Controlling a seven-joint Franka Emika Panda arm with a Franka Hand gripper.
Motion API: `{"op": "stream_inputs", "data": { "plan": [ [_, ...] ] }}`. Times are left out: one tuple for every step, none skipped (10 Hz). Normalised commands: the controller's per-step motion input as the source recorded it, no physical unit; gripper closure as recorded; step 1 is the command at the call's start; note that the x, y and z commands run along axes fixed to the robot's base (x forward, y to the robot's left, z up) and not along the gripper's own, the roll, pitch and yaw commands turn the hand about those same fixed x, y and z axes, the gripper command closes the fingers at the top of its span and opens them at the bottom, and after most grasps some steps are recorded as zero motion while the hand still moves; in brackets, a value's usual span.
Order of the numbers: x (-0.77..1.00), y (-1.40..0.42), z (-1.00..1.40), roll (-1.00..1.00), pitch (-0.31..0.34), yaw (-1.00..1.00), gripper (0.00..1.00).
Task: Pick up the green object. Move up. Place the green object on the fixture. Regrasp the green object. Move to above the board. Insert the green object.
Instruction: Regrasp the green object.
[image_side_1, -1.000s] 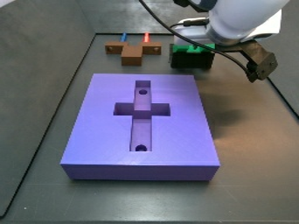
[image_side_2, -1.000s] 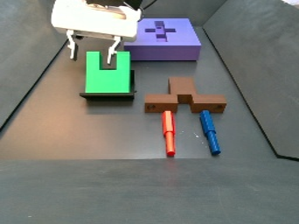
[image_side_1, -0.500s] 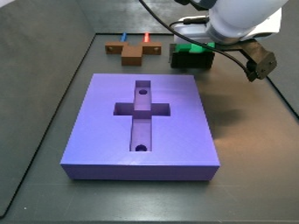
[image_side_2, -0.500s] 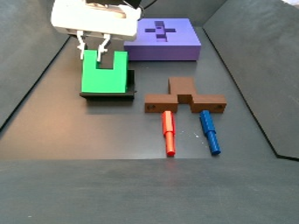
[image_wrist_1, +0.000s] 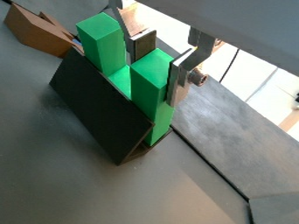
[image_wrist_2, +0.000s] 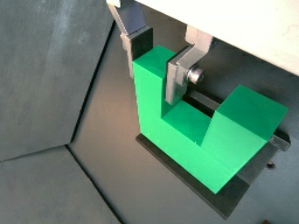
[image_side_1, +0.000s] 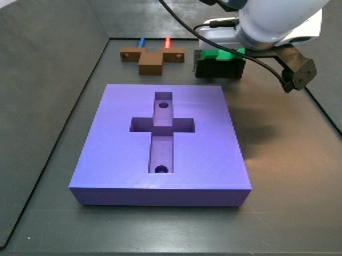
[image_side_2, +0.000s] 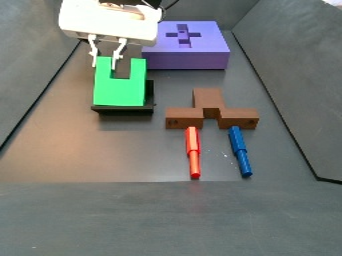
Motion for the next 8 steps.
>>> {"op": "stream_inputs", "data": {
  "plan": [
    [0.00, 0.00, 0.00, 0.00, 0.000, 0.00, 1.00],
    [0.00, 0.00, 0.00, 0.00, 0.000, 0.00, 1.00],
    [0.00, 0.00, 0.00, 0.00, 0.000, 0.00, 1.00],
    [0.00, 0.00, 0.00, 0.00, 0.000, 0.00, 1.00],
    [0.00, 0.00, 0.00, 0.00, 0.000, 0.00, 1.00],
    [0.00, 0.00, 0.00, 0.00, 0.000, 0.00, 1.00],
    [0.00, 0.00, 0.00, 0.00, 0.000, 0.00, 1.00],
    [0.00, 0.00, 0.00, 0.00, 0.000, 0.00, 1.00]
  ]
}}
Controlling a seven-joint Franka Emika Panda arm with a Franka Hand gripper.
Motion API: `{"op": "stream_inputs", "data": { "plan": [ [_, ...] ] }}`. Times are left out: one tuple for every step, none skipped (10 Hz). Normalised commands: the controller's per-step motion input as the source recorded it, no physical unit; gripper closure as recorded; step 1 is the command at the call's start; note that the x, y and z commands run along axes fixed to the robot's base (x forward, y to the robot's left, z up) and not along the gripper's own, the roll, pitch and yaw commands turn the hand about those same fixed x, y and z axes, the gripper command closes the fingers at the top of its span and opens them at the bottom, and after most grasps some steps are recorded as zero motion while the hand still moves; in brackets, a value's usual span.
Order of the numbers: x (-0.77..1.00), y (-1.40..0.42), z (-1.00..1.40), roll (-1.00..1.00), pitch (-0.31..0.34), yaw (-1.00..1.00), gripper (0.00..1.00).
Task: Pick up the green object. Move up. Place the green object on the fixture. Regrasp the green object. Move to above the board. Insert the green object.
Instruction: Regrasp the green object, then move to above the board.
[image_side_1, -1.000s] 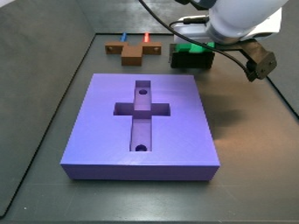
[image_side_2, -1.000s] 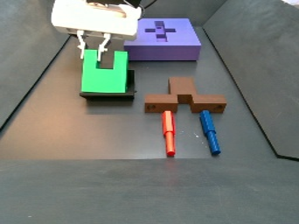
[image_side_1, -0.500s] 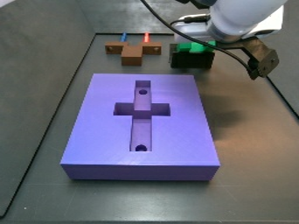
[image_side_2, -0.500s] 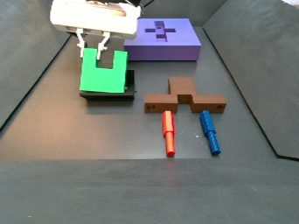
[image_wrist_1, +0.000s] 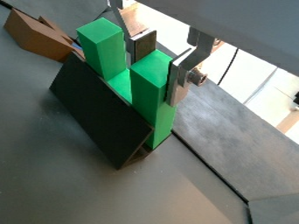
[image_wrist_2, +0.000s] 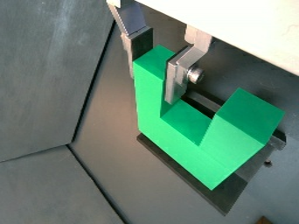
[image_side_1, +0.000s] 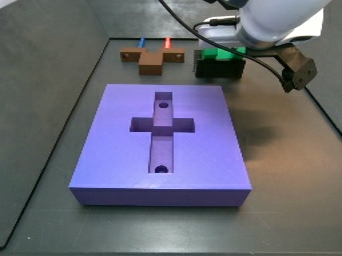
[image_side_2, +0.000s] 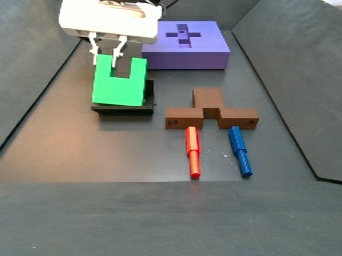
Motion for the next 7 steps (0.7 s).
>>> {"op": "stream_inputs", "data": {
  "plan": [
    [0.00, 0.00, 0.00, 0.00, 0.000, 0.00, 1.00],
    [0.00, 0.00, 0.00, 0.00, 0.000, 0.00, 1.00],
    [0.00, 0.00, 1.40, 0.00, 0.000, 0.00, 1.00],
    [-0.01, 0.01, 1.40, 0.01, -0.003, -0.01, 1.00],
    [-0.04, 0.02, 1.40, -0.05, -0.030, -0.03, 1.00],
    [-0.05, 0.03, 1.40, -0.03, -0.041, -0.02, 1.00],
    [-0.04, 0.01, 1.40, -0.03, 0.000, -0.03, 1.00]
  ]
}}
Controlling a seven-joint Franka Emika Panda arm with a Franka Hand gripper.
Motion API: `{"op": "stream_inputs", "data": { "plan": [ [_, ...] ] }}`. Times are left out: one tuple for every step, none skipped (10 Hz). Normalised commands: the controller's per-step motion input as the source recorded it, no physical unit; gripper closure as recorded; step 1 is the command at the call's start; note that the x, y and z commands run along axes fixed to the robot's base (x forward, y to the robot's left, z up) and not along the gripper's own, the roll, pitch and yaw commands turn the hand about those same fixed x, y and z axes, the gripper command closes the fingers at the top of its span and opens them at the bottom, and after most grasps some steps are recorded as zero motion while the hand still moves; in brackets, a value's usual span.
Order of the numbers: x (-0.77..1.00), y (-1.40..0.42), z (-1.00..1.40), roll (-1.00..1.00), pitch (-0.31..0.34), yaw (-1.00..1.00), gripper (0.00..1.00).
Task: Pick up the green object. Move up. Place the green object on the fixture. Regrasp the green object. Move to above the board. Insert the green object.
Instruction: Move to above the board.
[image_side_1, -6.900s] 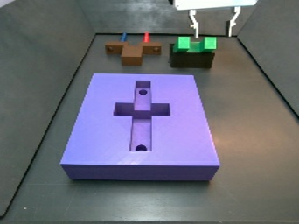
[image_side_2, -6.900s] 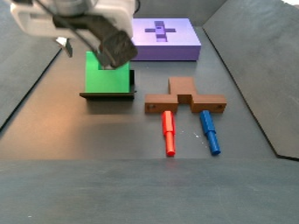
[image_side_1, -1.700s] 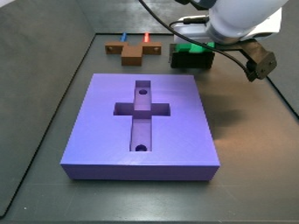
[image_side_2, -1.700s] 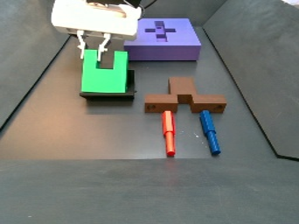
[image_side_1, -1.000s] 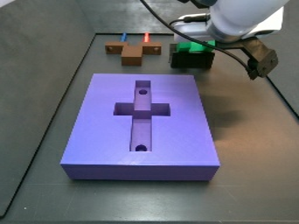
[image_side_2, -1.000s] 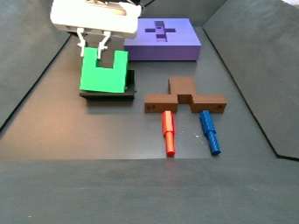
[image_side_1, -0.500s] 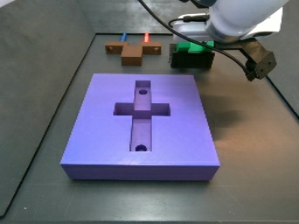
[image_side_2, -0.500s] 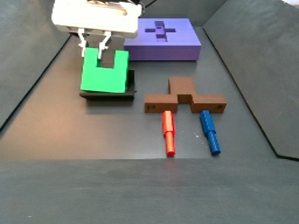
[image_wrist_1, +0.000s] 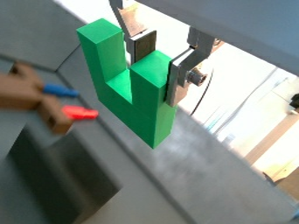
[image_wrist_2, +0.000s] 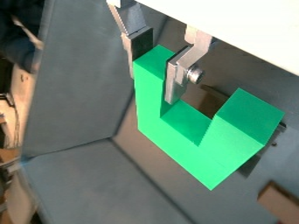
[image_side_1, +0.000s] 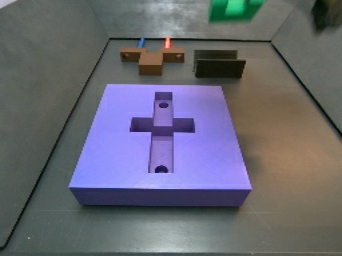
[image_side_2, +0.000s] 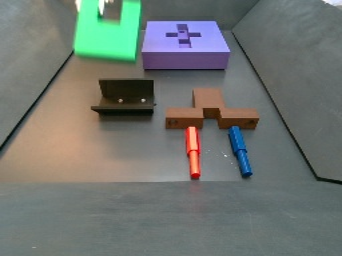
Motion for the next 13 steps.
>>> {"op": "stream_inputs", "data": {
  "plan": [
    [-0.04, 0.02, 1.40, -0.02, 0.016, -0.04, 1.00],
    [-0.04, 0.02, 1.40, -0.02, 0.023, -0.03, 1.00],
    [-0.03, 0.00, 0.71, -0.02, 0.042, -0.02, 1.00],
    [0.01, 0.00, 0.22, 0.01, 0.059, -0.01, 1.00],
    [-1.28, -1.40, 0.26, -1.00, 0.212, -0.06, 1.00],
    [-1.32, -1.40, 0.30, -1.00, 0.197, -0.05, 1.00],
    [-1.40, -1.37, 0.29, -1.00, 0.178, -0.04, 1.00],
    [-1.40, -1.37, 0.27, -1.00, 0.183, -0.02, 1.00],
    [-1.40, -1.40, 0.29, -1.00, 0.183, 0.00, 1.00],
    [-0.99, -0.97, 0.20, -1.00, 0.180, 0.01, 1.00],
    [-0.33, -0.27, 0.05, -1.00, 0.167, 0.02, 1.00],
    [-0.15, -0.08, 0.00, -1.00, 0.162, 0.03, 1.00],
    [-0.04, -0.01, 0.00, -1.00, 0.158, 0.03, 1.00]
  ]
}}
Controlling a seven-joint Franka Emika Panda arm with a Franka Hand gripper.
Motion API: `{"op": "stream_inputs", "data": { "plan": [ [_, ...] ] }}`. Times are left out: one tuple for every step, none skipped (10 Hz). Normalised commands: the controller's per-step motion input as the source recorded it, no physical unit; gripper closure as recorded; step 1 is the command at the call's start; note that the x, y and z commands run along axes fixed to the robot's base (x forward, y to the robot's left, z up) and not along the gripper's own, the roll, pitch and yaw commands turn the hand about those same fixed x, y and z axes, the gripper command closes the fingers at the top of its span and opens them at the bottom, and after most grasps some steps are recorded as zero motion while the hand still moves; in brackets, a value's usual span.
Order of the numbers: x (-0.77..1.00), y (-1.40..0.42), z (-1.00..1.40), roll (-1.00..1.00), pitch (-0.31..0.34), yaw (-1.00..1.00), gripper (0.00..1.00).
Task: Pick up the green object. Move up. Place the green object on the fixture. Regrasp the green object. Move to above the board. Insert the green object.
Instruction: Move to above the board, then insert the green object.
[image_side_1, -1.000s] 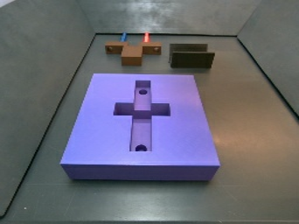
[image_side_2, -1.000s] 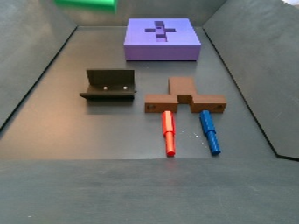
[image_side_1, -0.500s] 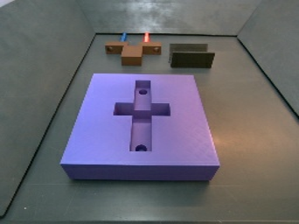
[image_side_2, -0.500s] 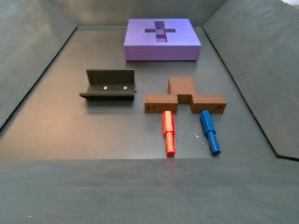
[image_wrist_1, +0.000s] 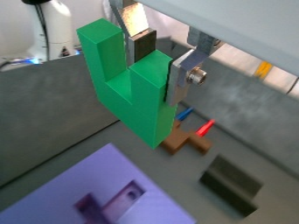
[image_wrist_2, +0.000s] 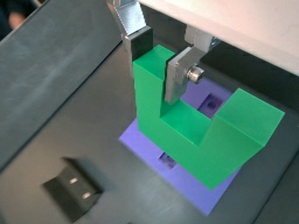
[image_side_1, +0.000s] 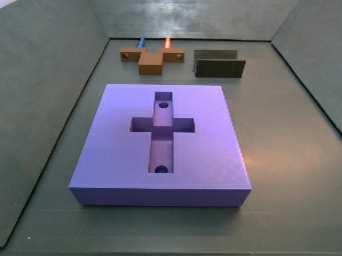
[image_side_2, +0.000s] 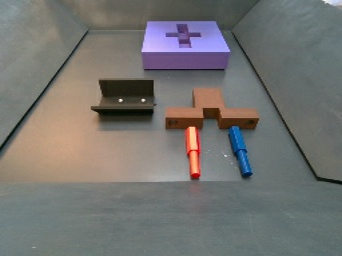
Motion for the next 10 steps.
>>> {"op": "stream_inputs", "data": {
  "plan": [
    [-0.07, -0.02, 0.02, -1.00, 0.129, 0.04, 1.00],
    [-0.08, 0.02, 0.00, -0.80, 0.056, 0.04, 1.00],
    [-0.07, 0.03, 0.00, -0.60, 0.016, 0.02, 1.00],
    [-0.06, 0.02, 0.00, -0.37, -0.010, 0.01, 1.00],
    [-0.04, 0.02, 0.00, -0.28, -0.015, 0.01, 1.00],
    [0.00, 0.00, 0.00, 0.00, 0.000, 0.00, 1.00],
    [0.07, 0.00, -0.03, -0.03, 0.000, -0.01, 1.00],
    [0.14, 0.00, -0.20, -0.10, 0.000, -0.07, 1.00],
    [0.05, 0.00, -0.62, -0.17, -0.154, 0.00, 1.00],
    [0.23, 0.00, -0.53, -0.22, -0.234, 0.07, 1.00]
  ]
}}
